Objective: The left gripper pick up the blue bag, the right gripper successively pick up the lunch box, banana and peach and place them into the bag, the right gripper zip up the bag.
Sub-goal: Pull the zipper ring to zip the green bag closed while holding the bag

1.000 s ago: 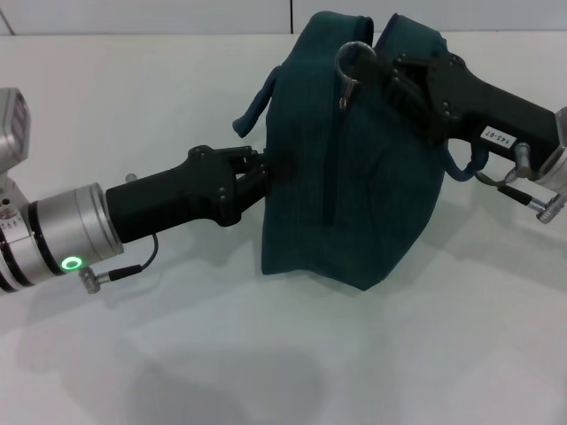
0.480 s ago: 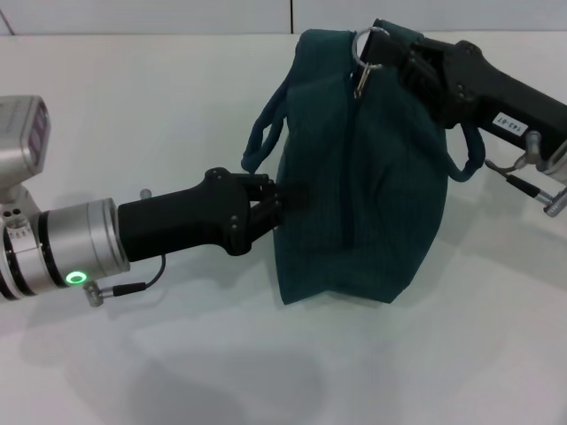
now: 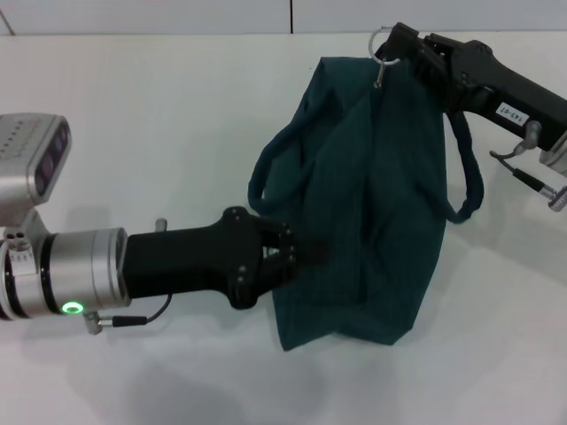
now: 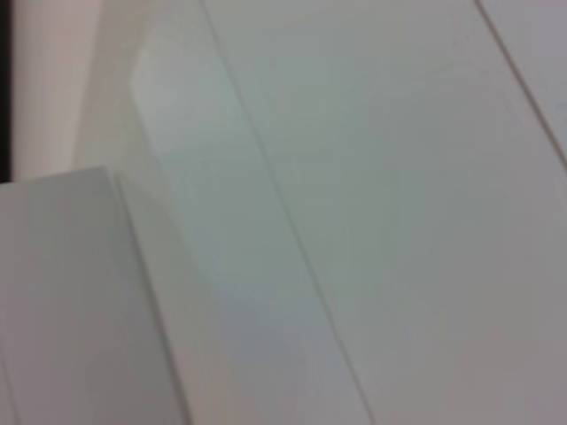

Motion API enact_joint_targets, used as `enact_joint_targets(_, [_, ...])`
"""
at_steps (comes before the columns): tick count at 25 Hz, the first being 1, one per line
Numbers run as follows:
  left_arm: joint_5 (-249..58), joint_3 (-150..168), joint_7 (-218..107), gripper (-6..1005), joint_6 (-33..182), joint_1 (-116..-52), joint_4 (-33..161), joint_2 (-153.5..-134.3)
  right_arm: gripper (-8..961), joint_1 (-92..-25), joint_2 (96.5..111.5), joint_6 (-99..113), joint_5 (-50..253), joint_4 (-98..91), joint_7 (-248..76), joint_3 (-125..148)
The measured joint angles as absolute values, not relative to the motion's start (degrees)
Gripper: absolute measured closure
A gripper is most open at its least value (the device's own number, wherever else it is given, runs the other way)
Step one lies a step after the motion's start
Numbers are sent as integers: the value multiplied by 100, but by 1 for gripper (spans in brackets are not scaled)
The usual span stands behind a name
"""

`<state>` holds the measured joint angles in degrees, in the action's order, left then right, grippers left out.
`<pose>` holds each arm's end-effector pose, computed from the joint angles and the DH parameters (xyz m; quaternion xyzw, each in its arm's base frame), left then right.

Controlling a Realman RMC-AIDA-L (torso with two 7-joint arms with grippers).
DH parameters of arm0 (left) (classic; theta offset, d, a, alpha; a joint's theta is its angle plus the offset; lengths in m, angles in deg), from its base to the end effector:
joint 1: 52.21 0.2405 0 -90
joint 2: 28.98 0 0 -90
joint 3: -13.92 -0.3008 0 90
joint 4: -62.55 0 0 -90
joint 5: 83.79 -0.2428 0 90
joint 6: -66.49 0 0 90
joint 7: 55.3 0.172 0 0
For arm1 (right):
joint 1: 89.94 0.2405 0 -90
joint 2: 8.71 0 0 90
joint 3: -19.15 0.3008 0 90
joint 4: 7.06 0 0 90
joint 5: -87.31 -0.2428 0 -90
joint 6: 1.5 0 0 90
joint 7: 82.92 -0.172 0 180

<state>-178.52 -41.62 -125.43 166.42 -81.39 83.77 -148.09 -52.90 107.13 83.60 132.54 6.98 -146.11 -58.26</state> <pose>-0.2688 0.3201 -0.0949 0.9033 0.1996 0.3793 0.0179 0.2253 0.4228 -0.0584 -0.8251 0.2050 0.4991 0.1675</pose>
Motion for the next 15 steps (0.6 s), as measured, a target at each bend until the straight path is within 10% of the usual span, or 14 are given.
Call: enact_joint_targets(15, [-17925,-4125,-12393,942,17226,-7853,8373,-14677,897,-5299,10690,7798,13213,721,-14588,-5756])
